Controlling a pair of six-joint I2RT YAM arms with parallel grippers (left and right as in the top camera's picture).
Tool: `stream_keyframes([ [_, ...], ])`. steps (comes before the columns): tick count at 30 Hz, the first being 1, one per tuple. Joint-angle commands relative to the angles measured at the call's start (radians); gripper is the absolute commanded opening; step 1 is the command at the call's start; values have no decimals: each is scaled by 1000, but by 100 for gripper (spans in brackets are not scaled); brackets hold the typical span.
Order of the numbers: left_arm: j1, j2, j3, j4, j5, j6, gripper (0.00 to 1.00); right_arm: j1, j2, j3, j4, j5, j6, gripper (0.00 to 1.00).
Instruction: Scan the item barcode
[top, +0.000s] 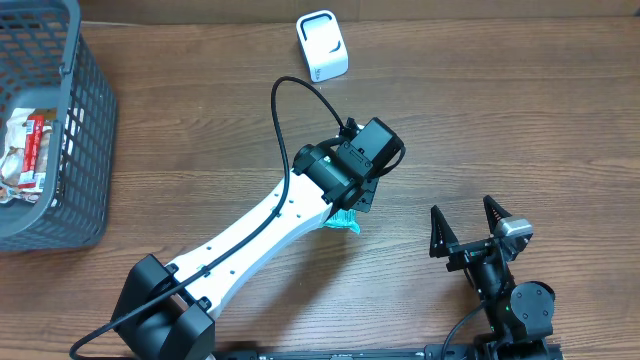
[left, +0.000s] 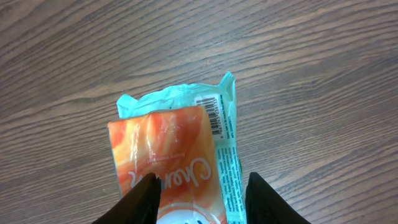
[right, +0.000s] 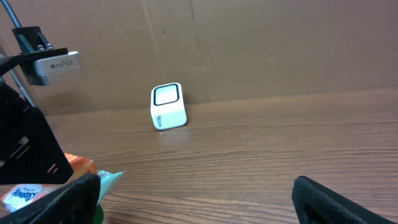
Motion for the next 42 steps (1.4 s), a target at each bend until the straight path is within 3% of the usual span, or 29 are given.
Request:
stream_keyframes([
  [1, -8, 3, -32, 9, 0, -13, 37, -2, -5, -11, 3, 9, 4, 100],
  [11, -8, 4, -38, -3, -27, -20, 38, -2, -5, -11, 3, 9, 4, 100],
  [19, -6, 4, -38, -45, -93, -44, 24, -2, -5, -11, 3, 9, 4, 100],
  [27, -6, 4, -38, -71, -93, -65, 30, -2, -5, -11, 3, 9, 4, 100],
  [33, -6, 8, -38, -71, -85, -96, 15, -2, -5, -11, 3, 8, 4, 100],
  [38, -6, 24, -38, -72, -66, -99, 14, -2, -5, -11, 3, 9, 4, 100],
  [40, -6, 30, -38, -71, -66, -99, 4, -2, -5, -11, 3, 9, 4, 100],
  [42, -6, 35, -38, -71, -68, -98, 4, -2, -5, -11, 3, 9, 4, 100],
])
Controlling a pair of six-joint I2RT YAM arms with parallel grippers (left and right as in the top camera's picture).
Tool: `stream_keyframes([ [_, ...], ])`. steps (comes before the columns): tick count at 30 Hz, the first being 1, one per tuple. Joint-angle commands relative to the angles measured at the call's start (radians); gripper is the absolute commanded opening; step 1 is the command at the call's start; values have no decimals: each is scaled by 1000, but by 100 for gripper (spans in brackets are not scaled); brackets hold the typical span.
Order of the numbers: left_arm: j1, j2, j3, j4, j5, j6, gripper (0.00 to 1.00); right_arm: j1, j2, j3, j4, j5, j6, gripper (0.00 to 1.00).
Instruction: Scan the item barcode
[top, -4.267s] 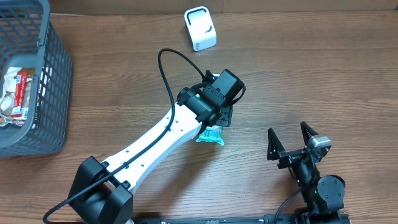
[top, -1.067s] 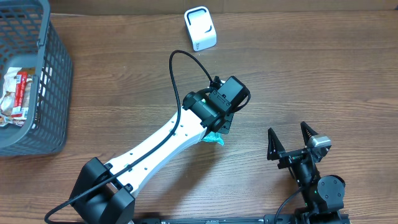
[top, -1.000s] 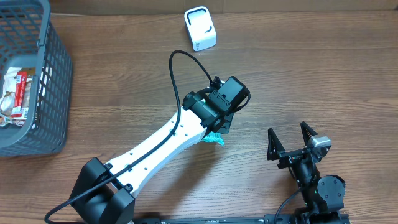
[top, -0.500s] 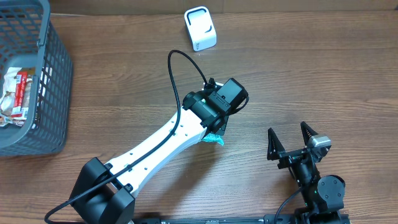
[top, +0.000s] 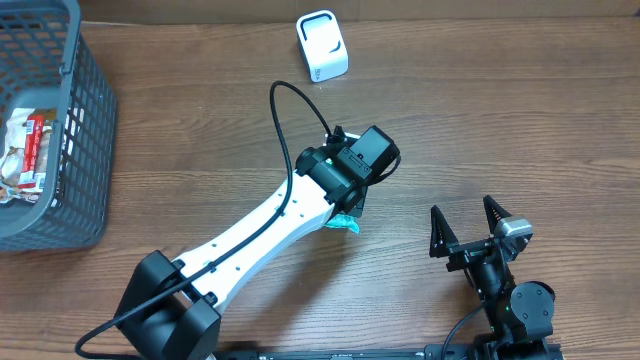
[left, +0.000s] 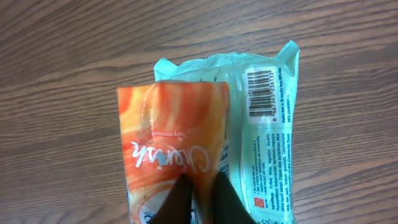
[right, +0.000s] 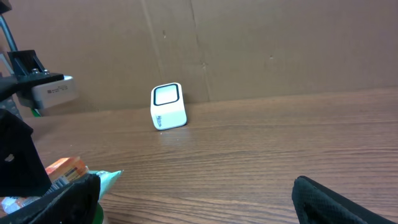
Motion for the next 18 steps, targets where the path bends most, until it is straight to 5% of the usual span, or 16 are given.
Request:
stream_keyframes([
  [1, -6, 21, -9, -4, -2, -13, 4, -2, -5, -11, 3, 9, 4, 100],
  [18, 89, 15, -8, -52, -22, -32, 4, -2, -5, -11, 3, 8, 4, 100],
])
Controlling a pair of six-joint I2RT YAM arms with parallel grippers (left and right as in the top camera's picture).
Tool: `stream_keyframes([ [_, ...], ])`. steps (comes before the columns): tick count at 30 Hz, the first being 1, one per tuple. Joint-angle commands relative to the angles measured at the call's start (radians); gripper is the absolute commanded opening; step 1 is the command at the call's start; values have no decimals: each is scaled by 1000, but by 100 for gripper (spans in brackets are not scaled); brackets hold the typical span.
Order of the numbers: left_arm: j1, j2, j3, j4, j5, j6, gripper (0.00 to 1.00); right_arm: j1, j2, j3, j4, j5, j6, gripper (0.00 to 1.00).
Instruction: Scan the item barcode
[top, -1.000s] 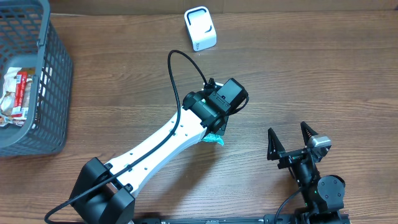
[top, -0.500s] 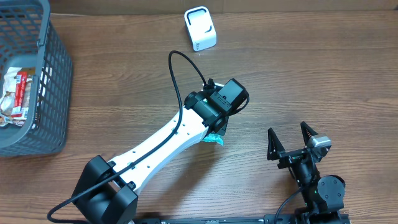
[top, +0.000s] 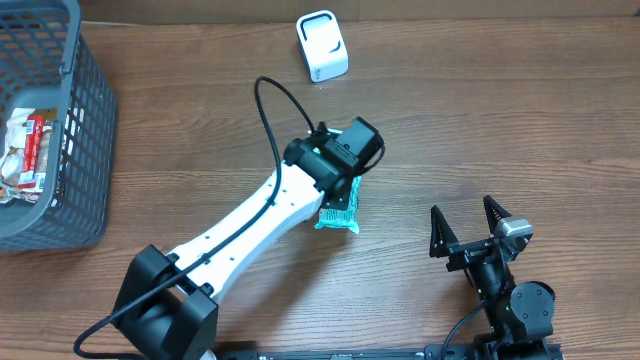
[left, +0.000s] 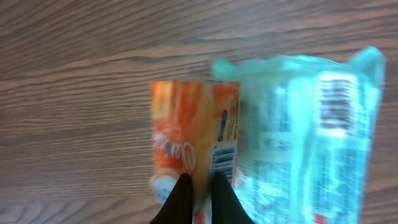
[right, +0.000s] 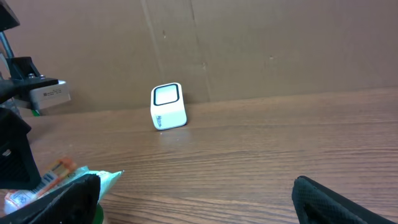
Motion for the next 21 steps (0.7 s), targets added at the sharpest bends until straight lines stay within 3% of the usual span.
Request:
stream_keyframes([
  [1, 21, 11, -8, -11, -13, -32, 4, -2, -5, -11, 3, 9, 3, 100],
  [13, 80, 10, -8, -29, 43, -34, 4, -2, -5, -11, 3, 9, 3, 100],
  [15, 87, 10, -3, -25, 43, -28, 8, -2, -5, -11, 3, 9, 3, 100],
  [17, 98, 9, 15, -31, 51, -17, 20, -2, -5, -11, 3, 9, 3, 100],
  [19, 110, 8, 48, -42, 89, 14, 44, -2, -5, -11, 3, 9, 3, 100],
  [21, 119, 8, 90, -56, 150, 40, 54, -2, -5, -11, 3, 9, 3, 100],
])
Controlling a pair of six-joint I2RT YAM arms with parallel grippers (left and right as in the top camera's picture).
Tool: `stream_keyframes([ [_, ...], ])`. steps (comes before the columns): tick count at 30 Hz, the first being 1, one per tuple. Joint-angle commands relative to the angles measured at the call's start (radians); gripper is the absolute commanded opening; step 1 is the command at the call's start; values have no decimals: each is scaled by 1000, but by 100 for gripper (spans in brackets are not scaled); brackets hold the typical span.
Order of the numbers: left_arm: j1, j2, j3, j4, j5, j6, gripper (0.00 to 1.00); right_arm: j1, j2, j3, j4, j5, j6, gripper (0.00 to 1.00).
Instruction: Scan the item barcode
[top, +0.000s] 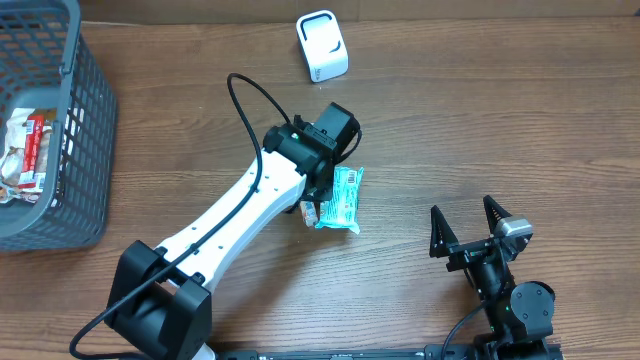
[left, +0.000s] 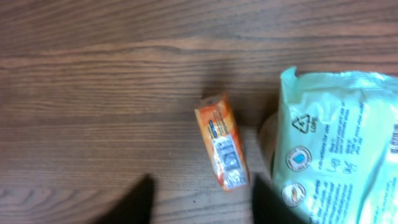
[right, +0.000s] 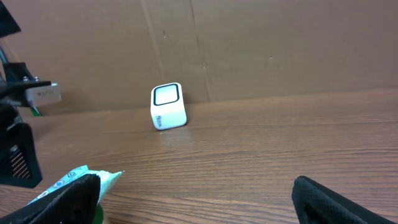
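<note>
A small orange packet (left: 222, 150) lies on the wooden table with its barcode label showing; in the overhead view the orange packet (top: 308, 211) sits just left of a teal packet (top: 340, 198). The teal packet (left: 336, 155) fills the right of the left wrist view. My left gripper (left: 202, 205) hangs open above the orange packet with nothing between its fingers. The white scanner (top: 322, 45) stands at the table's far edge, also seen as the scanner (right: 168, 106). My right gripper (right: 199, 199) rests open near the front edge at the right.
A grey basket (top: 70, 130) holding several packets stands at the far left. A brown cardboard wall (right: 280, 43) backs the table behind the scanner. The left arm's black cable (top: 245, 100) loops above the table.
My left gripper has opened and let go of the orange packet, which now lies on the table left of the teal packet. The left wrist sits farther left and back. The right arm is unchanged.
My left gripper stood open over the orange packet lying on the teal one. Then it was shut on the orange packet. Then it held the packet further left, off the teal one. Now the packet lies released beside the teal packet.
</note>
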Motion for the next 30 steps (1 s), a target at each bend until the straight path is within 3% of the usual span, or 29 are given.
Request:
stream_keyframes([
  [1, 26, 7, 101, -19, 130, 53, 56, -2, -5, -11, 4, 9, 3, 100],
  [6, 30, 8, 131, -19, 249, 97, 69, -2, -5, -11, 4, 9, 3, 100],
  [9, 29, 10, 110, -25, 273, 135, 82, -2, -5, -11, 4, 8, 3, 100],
  [13, 33, 10, 65, -23, 363, 161, 83, -2, -5, -11, 4, 8, 3, 100],
  [30, 5, 10, -41, 108, 417, 176, 97, -2, -5, -11, 4, 8, 3, 100],
])
